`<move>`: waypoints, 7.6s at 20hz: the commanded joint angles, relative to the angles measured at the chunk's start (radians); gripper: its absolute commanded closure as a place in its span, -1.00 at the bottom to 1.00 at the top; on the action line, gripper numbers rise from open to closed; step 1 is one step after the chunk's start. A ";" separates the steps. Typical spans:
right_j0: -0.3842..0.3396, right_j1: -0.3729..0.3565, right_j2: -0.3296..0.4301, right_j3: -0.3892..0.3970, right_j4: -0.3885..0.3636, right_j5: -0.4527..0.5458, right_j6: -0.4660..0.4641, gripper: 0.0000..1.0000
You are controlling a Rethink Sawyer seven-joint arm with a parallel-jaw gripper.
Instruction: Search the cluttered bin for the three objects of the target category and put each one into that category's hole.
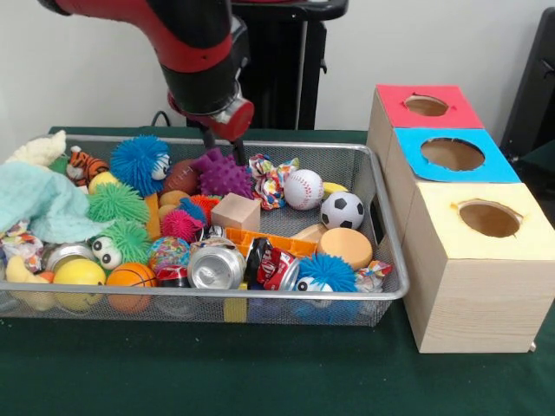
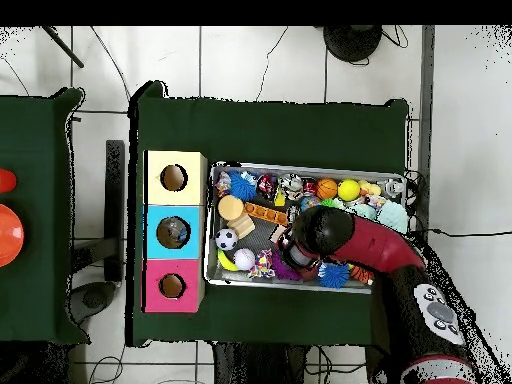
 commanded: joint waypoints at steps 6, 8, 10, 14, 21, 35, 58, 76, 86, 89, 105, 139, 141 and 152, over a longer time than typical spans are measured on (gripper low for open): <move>0.098 0.183 0.104 -0.212 0.057 -0.121 0.103 -1.00; 0.110 0.169 0.096 -0.228 0.077 -0.093 0.120 -1.00; 0.124 0.148 0.083 -0.238 0.092 -0.079 0.137 -1.00; 0.132 0.140 0.071 -0.249 0.110 -0.103 0.144 -1.00; 0.150 0.129 0.069 -0.236 0.154 -0.104 0.149 -1.00; 0.222 0.269 0.026 -0.311 0.176 -0.254 0.171 -1.00; 0.235 0.388 -0.025 -0.440 0.146 -0.286 0.135 -1.00; 0.234 0.368 -0.033 -0.470 0.199 -0.131 0.156 1.00; 0.248 0.339 -0.041 -0.390 0.196 -0.170 0.155 1.00; 0.250 0.314 -0.038 -0.313 0.190 -0.220 0.159 1.00; 0.187 0.125 -0.025 0.047 0.161 -0.354 0.098 1.00; -0.113 0.110 -0.062 0.056 -0.156 -0.288 -0.151 1.00; -0.134 0.168 -0.051 0.042 -0.189 -0.347 -0.141 1.00; -0.177 0.256 -0.029 0.021 -0.308 -0.463 -0.087 1.00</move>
